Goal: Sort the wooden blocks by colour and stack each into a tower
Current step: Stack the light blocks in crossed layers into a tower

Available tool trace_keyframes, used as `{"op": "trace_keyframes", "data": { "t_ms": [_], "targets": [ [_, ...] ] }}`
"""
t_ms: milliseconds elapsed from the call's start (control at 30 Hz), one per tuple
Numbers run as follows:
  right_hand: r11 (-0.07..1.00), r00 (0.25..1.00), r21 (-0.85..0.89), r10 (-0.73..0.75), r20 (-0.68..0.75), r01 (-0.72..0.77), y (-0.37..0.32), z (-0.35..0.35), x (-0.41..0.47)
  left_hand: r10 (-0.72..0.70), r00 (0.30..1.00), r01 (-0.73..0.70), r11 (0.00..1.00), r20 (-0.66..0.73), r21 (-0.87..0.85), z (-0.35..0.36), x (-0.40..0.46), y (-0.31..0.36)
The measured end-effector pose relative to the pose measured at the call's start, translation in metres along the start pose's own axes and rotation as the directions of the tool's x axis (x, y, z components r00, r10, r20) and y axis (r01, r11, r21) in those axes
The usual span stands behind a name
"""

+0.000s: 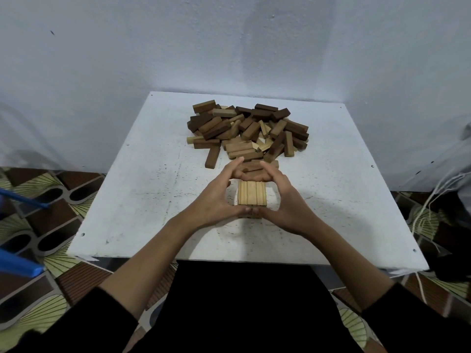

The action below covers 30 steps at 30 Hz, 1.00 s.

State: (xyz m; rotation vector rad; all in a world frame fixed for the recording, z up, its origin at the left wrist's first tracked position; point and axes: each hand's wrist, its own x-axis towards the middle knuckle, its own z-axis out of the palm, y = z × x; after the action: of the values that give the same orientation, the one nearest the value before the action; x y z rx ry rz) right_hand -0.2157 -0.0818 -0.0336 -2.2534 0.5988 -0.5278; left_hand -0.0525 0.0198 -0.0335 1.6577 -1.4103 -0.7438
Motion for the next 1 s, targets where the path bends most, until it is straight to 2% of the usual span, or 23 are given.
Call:
{"op": "trace_keyframes", "data": {
  "t_ms": [500, 700, 767, 867, 933, 1000],
  "targets": [
    [1.0, 0.996, 0.013, -0.004, 0.088, 0.002, -0.005, -0.004, 0.003, -0.009, 1.0, 0.009, 1.0, 0.013, -0.005, 0.001, -0.001, 0.001],
    [0.988, 0.988, 0.083, 0.124, 0.089, -0.131, -0.013, -0.023, 0.009, -0.014, 1.0, 0.016, 0.998, 0.026, -0.066, -0.017, -0.009, 0.005],
    [0.99, 0.991, 0.058, 0.13, -0.01, -0.13, -0.01, -0.029, 0.021, -0.032, 0.998, 0.026, 0.995, -0.052, -0.098, -0.028, -0.009, 0.006],
    [0.992, 0.985, -0.052, 0.109, -0.135, -0.117, -0.007, -0.039, 0.053, -0.034, 0.967, 0.027, 0.999, -0.252, -0.028, -0.047, 0.007, 0.001],
    [0.975, 0.982, -0.163, 0.13, -0.135, -0.151, -0.002, -0.042, 0.078, -0.045, 0.941, 0.051, 0.999, -0.335, 0.008, -0.057, 0.021, -0.01],
    [0.942, 0.99, -0.312, 0.095, -0.1, -0.122, 0.005, -0.041, 0.103, -0.085, 0.922, 0.112, 0.992, -0.378, 0.052, -0.068, 0.037, -0.025]
  ]
}}
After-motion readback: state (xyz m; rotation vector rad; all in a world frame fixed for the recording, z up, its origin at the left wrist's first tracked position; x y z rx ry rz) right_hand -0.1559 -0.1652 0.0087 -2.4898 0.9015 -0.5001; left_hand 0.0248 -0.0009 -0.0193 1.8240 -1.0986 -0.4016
